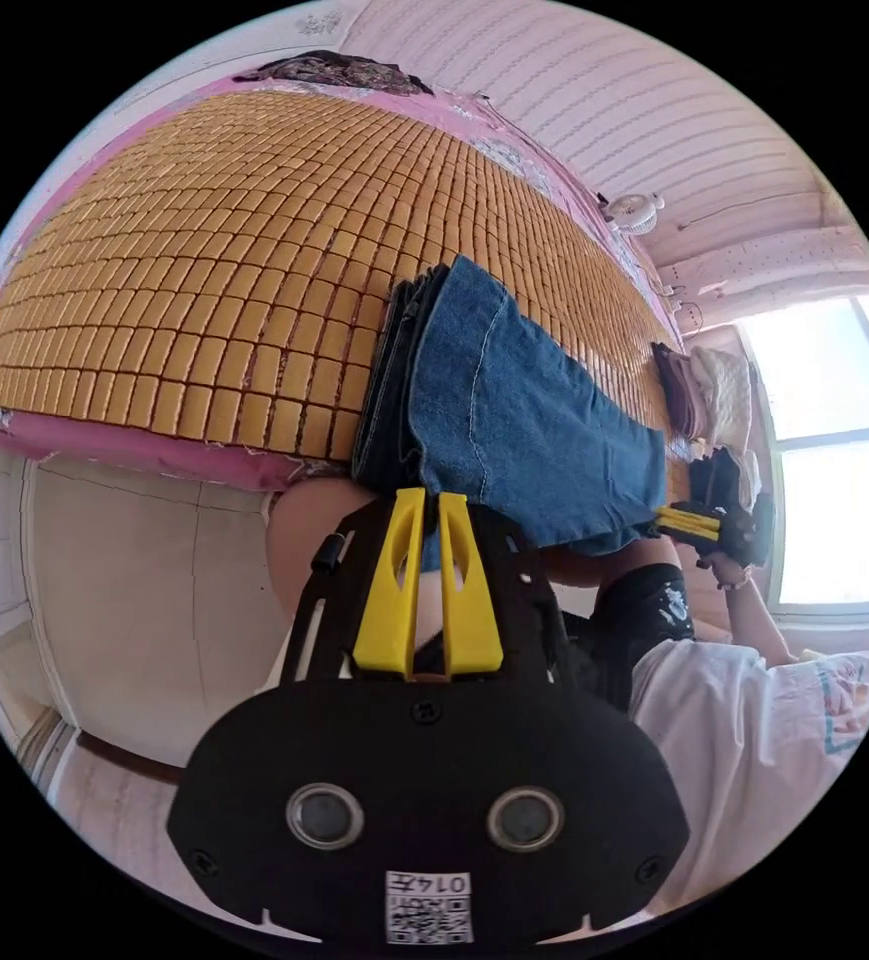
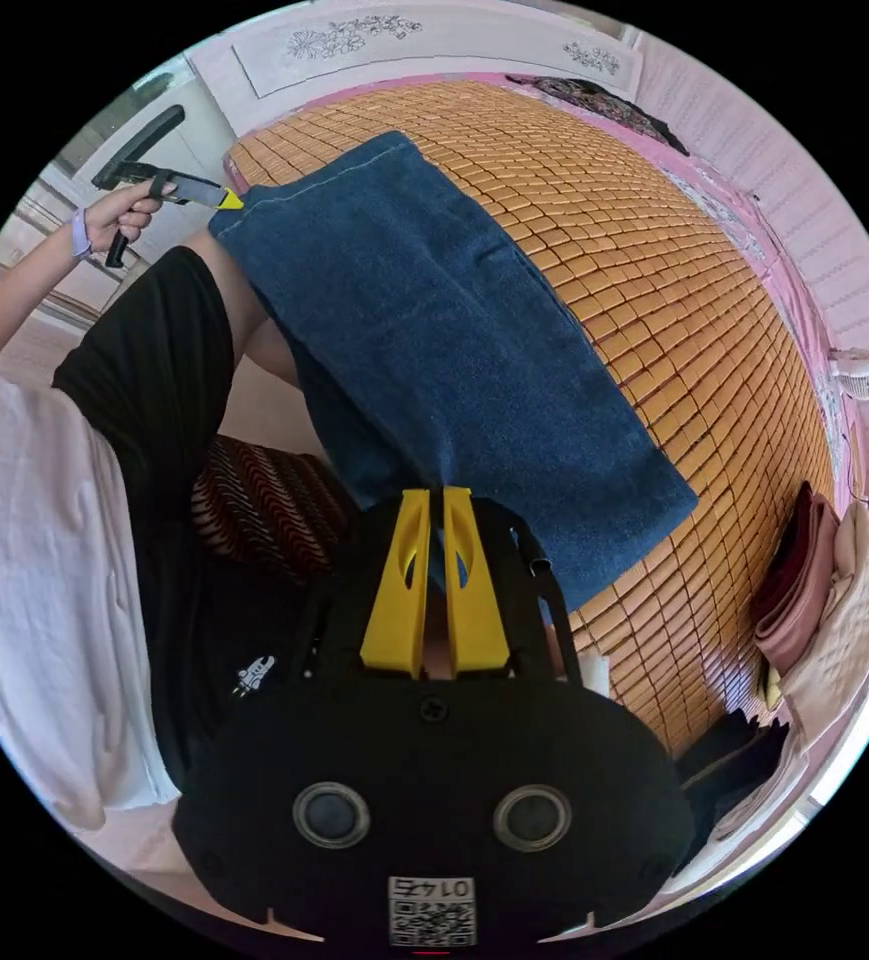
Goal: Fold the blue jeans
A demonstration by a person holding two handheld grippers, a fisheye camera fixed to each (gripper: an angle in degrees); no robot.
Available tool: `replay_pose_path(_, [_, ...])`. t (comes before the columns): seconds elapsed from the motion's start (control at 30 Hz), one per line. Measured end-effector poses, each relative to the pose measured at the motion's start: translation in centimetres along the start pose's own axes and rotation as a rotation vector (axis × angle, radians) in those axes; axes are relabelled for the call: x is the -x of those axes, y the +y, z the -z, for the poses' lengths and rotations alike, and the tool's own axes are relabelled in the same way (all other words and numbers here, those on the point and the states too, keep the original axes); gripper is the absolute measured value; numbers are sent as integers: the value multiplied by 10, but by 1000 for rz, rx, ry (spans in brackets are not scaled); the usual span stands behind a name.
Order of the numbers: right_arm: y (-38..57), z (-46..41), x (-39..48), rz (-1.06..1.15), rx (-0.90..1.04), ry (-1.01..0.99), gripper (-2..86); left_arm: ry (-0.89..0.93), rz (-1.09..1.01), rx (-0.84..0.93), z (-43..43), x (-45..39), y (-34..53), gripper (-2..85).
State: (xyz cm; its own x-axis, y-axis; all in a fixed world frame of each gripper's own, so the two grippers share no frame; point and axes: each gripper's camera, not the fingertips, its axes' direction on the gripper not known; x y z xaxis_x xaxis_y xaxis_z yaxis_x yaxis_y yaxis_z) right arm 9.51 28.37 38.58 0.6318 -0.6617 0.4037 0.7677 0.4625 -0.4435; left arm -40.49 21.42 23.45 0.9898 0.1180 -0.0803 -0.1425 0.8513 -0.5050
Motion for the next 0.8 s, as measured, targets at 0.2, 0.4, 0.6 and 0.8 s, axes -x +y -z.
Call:
replay_pose_path(0.2, [36, 24, -53, -388, -191, -69, 89, -20, -4, -96, 22, -9, -1, 52])
replay_pose_path(0.4, [74, -17, -106, -811, -127, -213, 137, -100, 3, -108, 4, -20, -35, 100])
replay_pose_path(0.6, [57, -29, -120, -763, -53, -402, 44, -71, -45, 87, -40, -37, -65, 66])
replay_pose_path(0.8, [25, 37, -148, -673, -373, -479, 32, -191, -25, -83, -21, -55, -88, 34])
